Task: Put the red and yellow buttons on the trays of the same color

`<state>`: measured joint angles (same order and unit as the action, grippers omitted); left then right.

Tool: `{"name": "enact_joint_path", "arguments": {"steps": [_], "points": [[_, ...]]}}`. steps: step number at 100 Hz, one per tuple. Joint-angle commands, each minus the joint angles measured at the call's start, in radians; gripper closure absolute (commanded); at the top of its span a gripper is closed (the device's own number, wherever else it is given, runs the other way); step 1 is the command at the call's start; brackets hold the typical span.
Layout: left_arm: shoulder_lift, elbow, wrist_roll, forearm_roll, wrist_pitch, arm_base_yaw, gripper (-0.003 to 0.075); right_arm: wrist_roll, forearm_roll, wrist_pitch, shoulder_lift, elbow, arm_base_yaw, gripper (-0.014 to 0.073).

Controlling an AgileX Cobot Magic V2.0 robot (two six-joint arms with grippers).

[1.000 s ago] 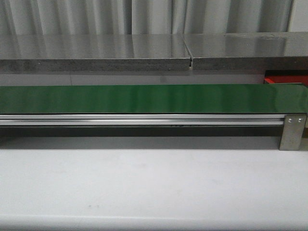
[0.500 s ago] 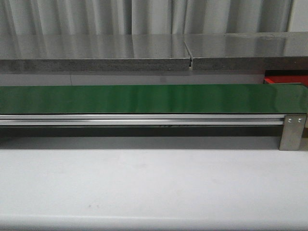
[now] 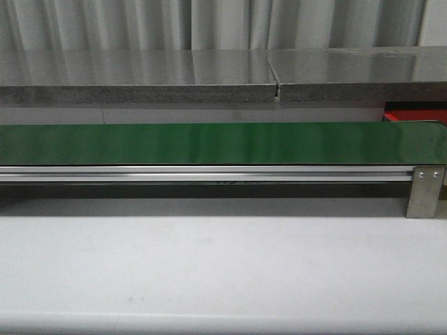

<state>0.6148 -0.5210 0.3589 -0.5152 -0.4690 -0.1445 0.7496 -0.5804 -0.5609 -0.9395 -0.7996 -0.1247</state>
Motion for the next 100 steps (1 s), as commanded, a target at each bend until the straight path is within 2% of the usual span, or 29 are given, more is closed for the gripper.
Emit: {"name": "enact_joint_path", "arguments": {"steps": [1, 24, 69, 74, 79, 91, 96, 100], "points": [[0.001, -0.028, -0.003, -0.026, 0.073, 0.007, 0.0741, 0.001, -0.017, 0.044, 0.016, -0.022, 0.003, 0.0703], [0.003, -0.028, -0.003, -0.084, 0.096, 0.007, 0.0741, 0.001, -0.017, 0.045, 0.016, -0.022, 0.003, 0.0703], [0.003, -0.028, -0.003, -0.098, 0.089, 0.007, 0.0723, 0.001, -0.017, 0.045, 0.016, -0.022, 0.003, 0.0703], [0.003, -0.028, -0.003, -0.098, 0.084, 0.007, 0.0667, 0.001, -0.017, 0.045, 0.016, -0.022, 0.003, 0.0703], [0.003, -0.028, -0.003, -0.098, 0.08, 0.007, 0.0572, 0.001, -0.017, 0.045, 0.016, -0.022, 0.003, 0.0703], [0.003, -0.028, -0.003, -0.093, 0.1, 0.007, 0.0225, 0.001, -0.017, 0.046, 0.016, -0.022, 0.003, 0.0703], [0.003, -0.028, -0.003, -0.091, 0.116, 0.007, 0.0115, 0.001, -0.017, 0.046, 0.016, -0.022, 0.003, 0.0703], [0.005, -0.028, -0.003, -0.087, 0.124, 0.007, 0.0062, 0.001, -0.017, 0.046, 0.016, -0.022, 0.003, 0.0703]]}}
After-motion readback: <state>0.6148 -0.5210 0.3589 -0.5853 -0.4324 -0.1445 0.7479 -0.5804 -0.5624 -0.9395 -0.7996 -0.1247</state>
